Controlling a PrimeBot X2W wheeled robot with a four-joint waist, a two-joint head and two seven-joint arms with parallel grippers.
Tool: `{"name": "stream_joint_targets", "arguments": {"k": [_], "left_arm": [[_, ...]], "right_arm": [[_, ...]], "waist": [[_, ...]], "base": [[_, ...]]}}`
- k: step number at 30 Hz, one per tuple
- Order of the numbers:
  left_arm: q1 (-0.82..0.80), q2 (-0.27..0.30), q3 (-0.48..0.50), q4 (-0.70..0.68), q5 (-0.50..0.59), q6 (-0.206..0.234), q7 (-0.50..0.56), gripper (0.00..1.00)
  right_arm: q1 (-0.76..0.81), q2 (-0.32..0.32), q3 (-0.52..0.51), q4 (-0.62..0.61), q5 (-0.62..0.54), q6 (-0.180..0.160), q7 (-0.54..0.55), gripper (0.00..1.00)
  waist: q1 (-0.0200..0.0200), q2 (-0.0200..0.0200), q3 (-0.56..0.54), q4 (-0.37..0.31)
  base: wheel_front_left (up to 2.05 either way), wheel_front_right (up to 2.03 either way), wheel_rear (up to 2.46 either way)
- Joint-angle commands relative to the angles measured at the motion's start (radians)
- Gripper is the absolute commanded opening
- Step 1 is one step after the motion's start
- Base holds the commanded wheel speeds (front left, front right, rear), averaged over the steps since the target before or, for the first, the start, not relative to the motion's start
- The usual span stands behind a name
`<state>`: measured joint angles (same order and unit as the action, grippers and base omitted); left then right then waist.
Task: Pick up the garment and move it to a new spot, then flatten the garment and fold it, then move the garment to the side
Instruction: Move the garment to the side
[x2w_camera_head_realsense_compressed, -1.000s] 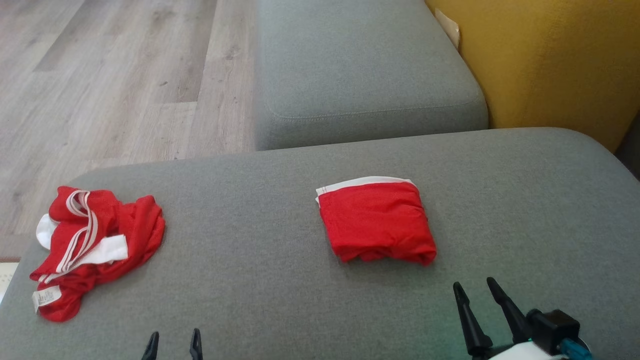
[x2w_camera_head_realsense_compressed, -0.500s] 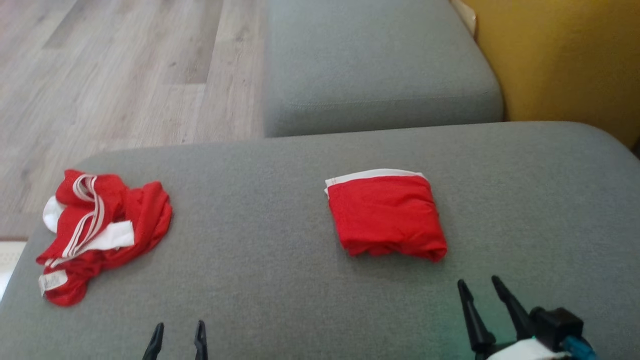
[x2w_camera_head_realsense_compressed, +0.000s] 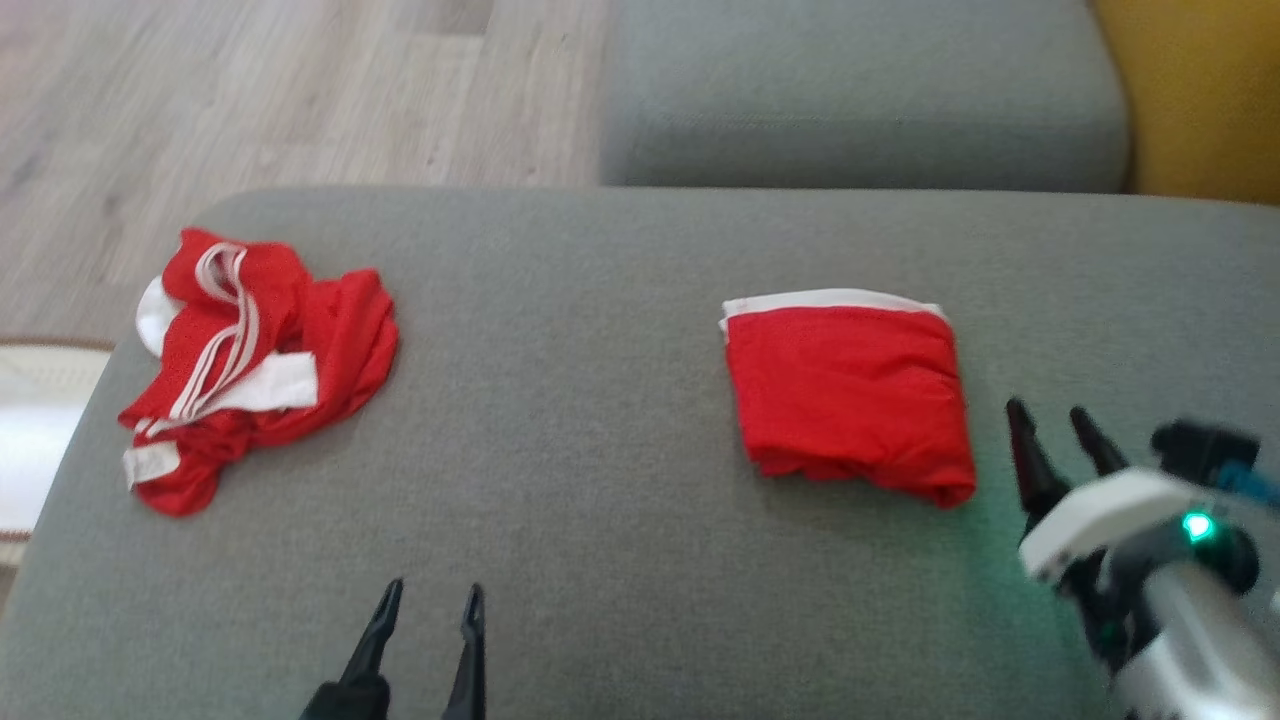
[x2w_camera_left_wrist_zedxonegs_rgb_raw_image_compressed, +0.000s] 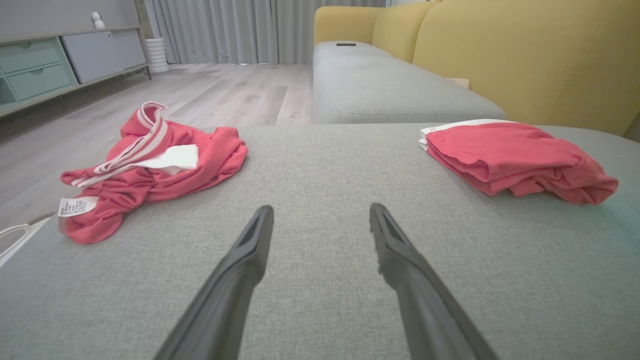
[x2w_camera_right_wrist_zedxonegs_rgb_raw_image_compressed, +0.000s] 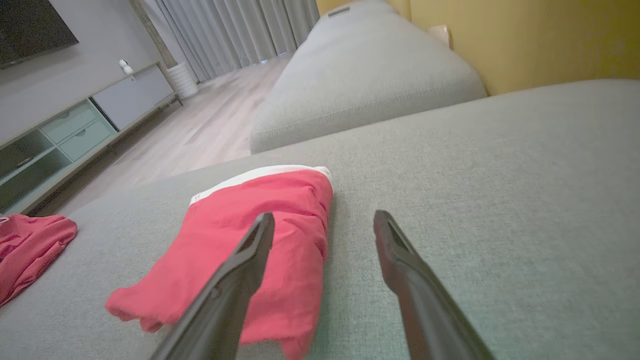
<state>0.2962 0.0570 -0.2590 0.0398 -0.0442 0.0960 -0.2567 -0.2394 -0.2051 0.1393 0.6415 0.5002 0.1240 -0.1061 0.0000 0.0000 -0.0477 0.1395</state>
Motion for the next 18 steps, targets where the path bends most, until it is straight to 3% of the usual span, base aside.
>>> {"name": "stream_joint_targets", "arguments": {"k": [1,5,8,18], "left_arm": [[-0.064,-0.007,0.016,-0.027,-0.001,0.002,-0.005,1.00],[-0.090,-0.007,-0.007,-0.025,-0.004,0.005,-0.005,1.00],[-0.110,-0.007,-0.027,-0.018,0.000,0.003,-0.005,1.00],[-0.156,-0.007,-0.056,-0.011,0.005,0.009,-0.005,1.00]], "right_arm": [[-0.085,-0.034,0.025,0.008,0.050,0.007,0.055,1.00],[-0.174,-0.062,0.037,0.089,0.187,0.007,0.221,1.00],[-0.220,-0.075,0.034,0.131,0.265,0.007,0.284,1.00],[-0.297,-0.085,0.097,0.225,0.358,0.007,0.332,1.00]], "waist": [[0.0000,0.0000,0.029,0.024],[0.0000,0.0000,0.065,0.035],[0.0000,0.0000,0.086,0.044],[0.0000,0.0000,0.134,0.056]], "base": [[0.00,0.00,0.00],[0.00,0.00,0.00],[0.00,0.00,0.00],[0.00,0.00,0.00]]}}
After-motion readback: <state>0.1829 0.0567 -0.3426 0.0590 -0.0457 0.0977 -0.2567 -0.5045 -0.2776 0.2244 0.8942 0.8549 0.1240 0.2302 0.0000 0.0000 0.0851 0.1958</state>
